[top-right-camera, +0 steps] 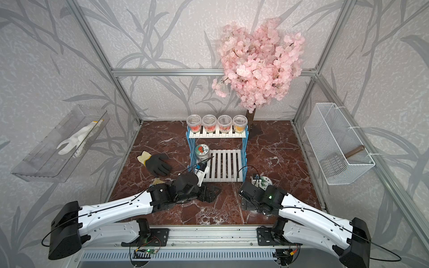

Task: Place the seed container on the shelf
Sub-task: Move the seed jar to the center of the board.

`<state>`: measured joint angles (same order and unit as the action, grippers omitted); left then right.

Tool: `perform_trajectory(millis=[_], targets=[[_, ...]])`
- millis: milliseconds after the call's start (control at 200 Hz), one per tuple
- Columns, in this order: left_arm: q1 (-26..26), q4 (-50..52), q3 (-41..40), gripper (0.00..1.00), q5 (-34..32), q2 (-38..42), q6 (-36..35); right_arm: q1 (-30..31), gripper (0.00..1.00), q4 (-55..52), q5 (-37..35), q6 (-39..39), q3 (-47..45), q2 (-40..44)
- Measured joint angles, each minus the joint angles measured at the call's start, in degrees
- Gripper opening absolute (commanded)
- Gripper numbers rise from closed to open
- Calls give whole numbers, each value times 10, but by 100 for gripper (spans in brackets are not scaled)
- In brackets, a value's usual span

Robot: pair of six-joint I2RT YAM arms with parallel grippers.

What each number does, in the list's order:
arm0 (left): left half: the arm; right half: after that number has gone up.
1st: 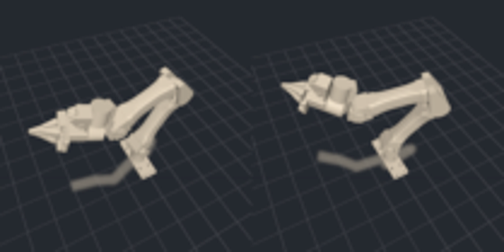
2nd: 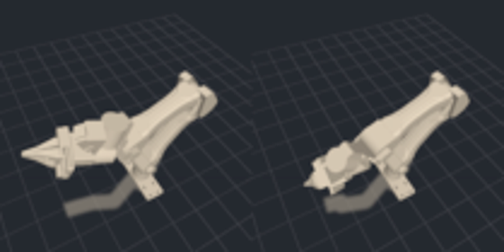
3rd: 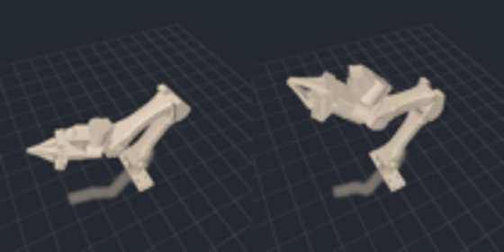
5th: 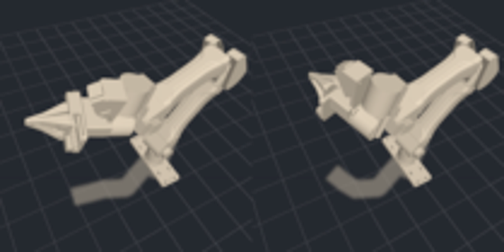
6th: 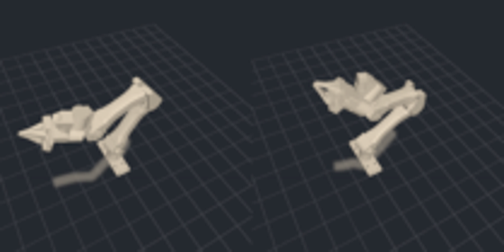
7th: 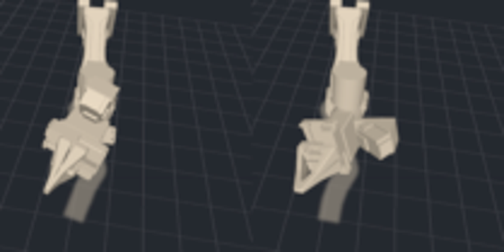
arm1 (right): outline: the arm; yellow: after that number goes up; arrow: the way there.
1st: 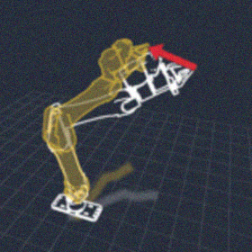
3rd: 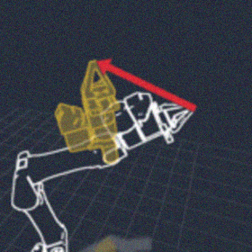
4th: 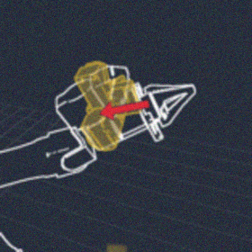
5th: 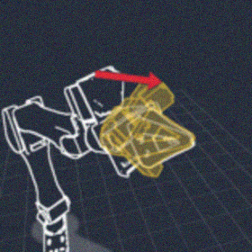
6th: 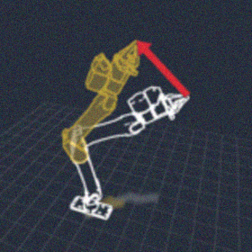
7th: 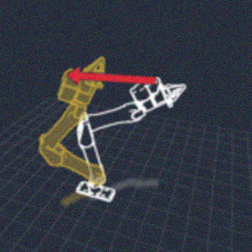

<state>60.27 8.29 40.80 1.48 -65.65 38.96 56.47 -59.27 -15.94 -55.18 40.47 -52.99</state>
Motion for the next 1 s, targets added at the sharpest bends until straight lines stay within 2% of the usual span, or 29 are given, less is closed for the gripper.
perform_trajectory(millis=[200, 455, 580, 710, 835, 1000], targets=[[0, 4, 0, 100, -16, 4, 0, 9, 97, 34, 13, 22, 11, -31], [0, 17, -2, 100, -75, 25, -8, 30, 99, 95, 45, 59, 56, -86], [0, 13, -14, 100, -96, 45, -25, 32, 99, 82, 7, 60, 54, -48], [0, -34, -50, 100, -106, 46, -37, 32, 99, 97, -21, 65, 4, 41], [0, -82, -78, 100, -94, 25, -56, 32, 99, 145, -6, 86, -69, 95], [0, -135, -78, 100, -55, -12, -95, 32, 99, 218, 28, 126, -113, 96]])
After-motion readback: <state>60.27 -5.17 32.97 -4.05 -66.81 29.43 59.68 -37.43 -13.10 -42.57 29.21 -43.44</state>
